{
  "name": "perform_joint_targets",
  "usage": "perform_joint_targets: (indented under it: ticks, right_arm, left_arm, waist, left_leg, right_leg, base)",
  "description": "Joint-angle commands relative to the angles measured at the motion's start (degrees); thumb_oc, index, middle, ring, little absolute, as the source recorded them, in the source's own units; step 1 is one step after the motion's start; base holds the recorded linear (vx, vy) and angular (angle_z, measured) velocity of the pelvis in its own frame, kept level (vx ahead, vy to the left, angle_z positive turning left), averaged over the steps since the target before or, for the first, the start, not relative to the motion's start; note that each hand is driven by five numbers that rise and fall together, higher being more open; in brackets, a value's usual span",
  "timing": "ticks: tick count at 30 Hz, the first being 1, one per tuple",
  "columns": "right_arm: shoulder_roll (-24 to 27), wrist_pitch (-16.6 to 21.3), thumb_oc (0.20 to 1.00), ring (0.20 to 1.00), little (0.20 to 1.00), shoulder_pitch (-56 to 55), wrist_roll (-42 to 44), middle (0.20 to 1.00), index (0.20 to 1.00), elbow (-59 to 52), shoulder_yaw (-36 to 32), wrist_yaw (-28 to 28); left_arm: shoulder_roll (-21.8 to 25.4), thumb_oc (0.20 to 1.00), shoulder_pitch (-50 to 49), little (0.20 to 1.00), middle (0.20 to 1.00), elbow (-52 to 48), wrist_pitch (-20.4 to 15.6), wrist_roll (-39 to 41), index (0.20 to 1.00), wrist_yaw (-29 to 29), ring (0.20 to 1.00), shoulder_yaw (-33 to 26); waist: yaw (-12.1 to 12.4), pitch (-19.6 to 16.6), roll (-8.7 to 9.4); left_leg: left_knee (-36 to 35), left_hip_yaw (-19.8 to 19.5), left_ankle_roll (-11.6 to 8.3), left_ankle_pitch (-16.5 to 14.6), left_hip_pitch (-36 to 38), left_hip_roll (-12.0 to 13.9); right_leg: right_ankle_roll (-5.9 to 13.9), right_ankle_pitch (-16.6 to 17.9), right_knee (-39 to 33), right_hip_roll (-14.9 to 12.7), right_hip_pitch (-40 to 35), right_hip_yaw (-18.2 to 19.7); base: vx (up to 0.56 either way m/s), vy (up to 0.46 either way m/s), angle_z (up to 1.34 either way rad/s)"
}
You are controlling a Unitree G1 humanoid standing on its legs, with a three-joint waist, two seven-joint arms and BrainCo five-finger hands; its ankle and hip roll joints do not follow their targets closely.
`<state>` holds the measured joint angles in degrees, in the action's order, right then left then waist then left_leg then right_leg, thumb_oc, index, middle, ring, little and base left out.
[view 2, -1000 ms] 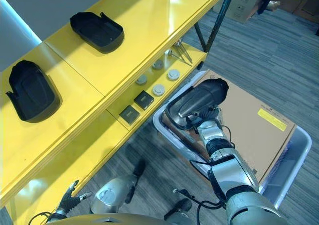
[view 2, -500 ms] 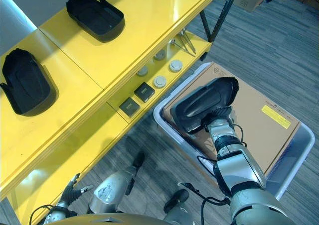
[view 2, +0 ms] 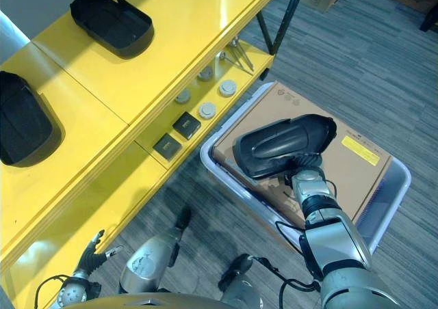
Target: Move parts from the plastic box to the shelf.
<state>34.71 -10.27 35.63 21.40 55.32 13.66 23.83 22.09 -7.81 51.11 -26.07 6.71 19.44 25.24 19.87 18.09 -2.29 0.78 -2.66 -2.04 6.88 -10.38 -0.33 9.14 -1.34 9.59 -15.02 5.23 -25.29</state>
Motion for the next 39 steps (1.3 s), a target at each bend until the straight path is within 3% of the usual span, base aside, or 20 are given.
perform_joint_targets:
  ticks: [1, 7, 14, 17, 22, 26, 28, 30, 31, 32, 33, 36, 37, 38, 39]
  right_arm:
    - [6.79, 2.70, 0.200, 0.200, 0.200, -1.87, 1.85, 0.200, 0.200, -9.57, -1.41, 0.68]
    - [6.48, -1.48, 0.200, 0.200, 0.200, -9.84, 0.48, 0.200, 0.200, -26.26, -6.94, 0.47]
    - [3.81, -3.94, 0.200, 0.200, 0.200, -14.84, -3.89, 0.200, 0.200, -33.78, -6.69, -3.29]
    - [2.86, -5.50, 0.200, 0.200, 0.200, -17.39, -6.72, 0.200, 0.200, -36.86, -5.68, -6.44]
    - [2.66, -5.01, 0.200, 0.200, 0.200, -17.89, -8.98, 0.200, 0.200, -37.50, -3.09, -9.53]
    - [2.59, -6.19, 0.200, 0.200, 0.200, -16.45, -9.99, 0.200, 0.200, -37.99, -0.61, -12.43]
    - [2.47, -6.54, 0.200, 0.200, 0.200, -14.96, -11.81, 0.200, 0.200, -37.58, 1.38, -14.29]
    - [2.53, -6.64, 0.200, 0.200, 0.200, -13.37, -12.51, 0.200, 0.200, -37.20, 3.41, -15.87]
    - [2.34, -6.81, 0.200, 0.200, 0.200, -12.34, -13.23, 0.200, 0.200, -36.90, 4.72, -16.51]
    - [2.31, -6.95, 0.200, 0.200, 0.200, -11.96, -13.18, 0.200, 0.200, -36.80, 5.02, -16.66]
    - [2.22, -7.33, 0.200, 0.200, 0.200, -10.65, -12.90, 0.200, 0.200, -36.34, 6.06, -17.06]
    - [1.05, -8.27, 0.200, 0.200, 0.200, -6.23, -11.57, 0.200, 0.200, -34.25, 9.93, -16.85]
    - [0.68, -8.44, 0.200, 0.200, 0.200, -5.33, -11.19, 0.200, 0.200, -33.85, 10.76, -16.86]
    - [0.34, -8.50, 0.200, 0.200, 0.200, -5.00, -11.14, 0.200, 0.200, -33.70, 11.18, -16.94]
    - [0.31, -8.47, 0.200, 0.200, 0.200, -4.88, -11.08, 0.200, 0.200, -33.63, 11.31, -17.06]
  left_arm:
    - [2.14, 1.000, -1.27, 1.000, 1.000, -4.96, -2.76, 5.39, 1.000, -3.33, 1.000, -1.64]
    - [4.66, 1.000, -2.16, 1.000, 1.000, -19.69, 0.39, 9.47, 1.000, -11.56, 1.000, -6.48]
    - [5.51, 1.000, 0.50, 1.000, 1.000, -31.40, 4.47, 14.38, 1.000, -19.87, 1.000, -8.84]
    - [6.18, 1.000, 3.68, 1.000, 1.000, -38.77, 8.49, 15.25, 1.000, -22.96, 1.000, -11.14]
    - [7.73, 1.000, 11.57, 1.000, 1.000, -44.53, 15.33, 14.73, 1.000, -24.04, 1.000, -12.07]
    - [9.55, 1.000, 19.16, 1.000, 1.000, -45.12, 17.50, 9.64, 1.000, -23.34, 1.000, -11.37]
    - [11.81, 1.000, 24.83, 1.000, 1.000, -42.86, 22.57, 9.80, 1.000, -23.73, 1.000, -10.18]
    - [12.93, 1.000, 29.15, 1.000, 1.000, -39.81, 30.61, 13.50, 1.000, -26.38, 1.000, -8.42]
    - [12.89, 1.000, 31.46, 1.000, 1.000, -37.41, 36.87, 15.90, 1.000, -28.87, 1.000, -7.27]
    - [12.82, 1.000, 32.07, 1.000, 1.000, -36.65, 37.43, 15.87, 1.000, -29.21, 1.000, -6.92]
    - [12.69, 1.000, 33.92, 1.000, 1.000, -34.10, 43.62, 16.32, 1.000, -31.20, 1.000, -5.55]
    - [9.80, 1.000, 38.94, 1.000, 1.000, -23.85, 51.34, 18.76, 1.000, -29.98, 1.000, -1.42]
    - [9.15, 1.000, 39.99, 1.000, 1.000, -21.94, 46.63, 15.51, 1.000, -27.76, 1.000, -0.22]
    - [8.94, 1.000, 40.99, 1.000, 1.000, -20.73, 39.53, 10.17, 1.000, -26.14, 1.000, 0.20]
    - [9.13, 1.000, 41.80, 1.000, 1.000, -20.62, 37.98, 8.76, 1.000, -25.61, 1.000, 0.33]
  waist:
    - [0.36, -2.48, 0.46]
    - [-1.30, -5.70, 1.23]
    - [-3.28, -9.17, 1.52]
    - [-4.47, -10.45, 1.69]
    - [-6.14, -11.65, 1.72]
    - [-7.84, -12.64, 1.62]
    - [-8.99, -13.28, 1.59]
    - [-10.10, -13.89, 1.48]
    - [-10.68, -14.26, 1.32]
    - [-10.81, -14.32, 1.28]
    - [-11.22, -14.56, 1.11]
    - [-12.36, -14.94, 0.91]
    - [-12.71, -14.97, 0.88]
    - [-12.92, -14.82, 0.88]
    - [-13.01, -14.98, 0.91]
  left_leg:
    - [0.32, 3.43, 1.21, -4.43, 0.63, -0.17]
    - [-0.80, 4.47, 0.73, -5.04, 4.34, 1.17]
    - [-1.25, 6.24, 0.19, -5.12, 6.91, 2.44]
    - [-1.47, 7.63, -0.14, -5.07, 8.14, 3.11]
    - [-1.67, 9.04, -0.52, -4.96, 9.23, 3.69]
    - [-1.92, 10.20, -0.83, -4.90, 10.08, 4.08]
    - [-2.08, 11.12, -0.97, -4.81, 10.59, 4.29]
    - [-2.04, 12.08, -1.10, -4.79, 10.96, 4.52]
    - [-2.02, 12.66, -1.12, -4.84, 11.15, 4.64]
    - [-2.01, 12.81, -1.12, -4.84, 11.19, 4.66]
    - [-1.93, 13.23, -1.16, -4.82, 11.25, 4.76]
    - [-1.66, 13.84, -1.13, -4.91, 11.48, 4.92]
    - [-1.53, 14.12, -1.20, -4.96, 11.49, 5.03]
    - [-1.49, 14.35, -1.15, -5.18, 11.85, 5.05]
    - [-1.51, 14.43, -1.14, -5.11, 11.69, 5.07]
  right_leg:
    - [2.36, 0.44, 0.47, -0.72, -0.13, 2.71]
    - [1.95, 0.66, -2.00, 0.48, -3.59, 3.52]
    - [1.49, 1.47, -4.43, 1.40, -6.02, 4.49]
    - [1.48, 1.96, -5.61, 1.62, -7.17, 4.85]
    - [1.62, 2.43, -6.60, 1.80, -8.06, 5.49]
    - [1.81, 2.50, -7.04, 1.91, -8.43, 6.17]
    - [2.00, 2.52, -7.21, 1.96, -8.53, 6.67]
    - [2.13, 2.51, -7.31, 1.98, -8.58, 7.05]
    - [2.27, 2.52, -7.41, 1.95, -8.59, 7.25]
    - [2.29, 2.54, -7.44, 1.95, -8.59, 7.29]
    - [2.33, 2.61, -7.48, 1.95, -8.55, 7.41]
    - [2.34, 2.69, -7.35, 1.96, -8.36, 7.92]
    - [2.36, 2.71, -7.31, 1.89, -8.28, 8.01]
    - [2.41, 2.52, -7.26, 1.81, -8.55, 8.06]
    - [2.38, 2.65, -7.40, 1.83, -8.41, 8.06]
  base:
    - [0.11, -0.155, -0.16]
    - [0.09, -0.141, -0.14]
    - [0.09, -0.093, -0.15]
    - [0.08, -0.069, -0.14]
    - [0.06, -0.039, -0.15]
    - [0.05, -0.003, -0.15]
    - [0.07, 0.014, -0.14]
    - [0.06, 0.016, -0.27]
    - [0.04, 0.014, -0.29]
    - [0.04, 0.016, -0.17]
    - [0.03, 0.009, -0.19]
    - [0.05, 0.003, -0.19]
    - [0.06, -0.009, -0.07]
    - [0.04, -0.009, -0.07]
    - [0.03, -0.013, -0.07]
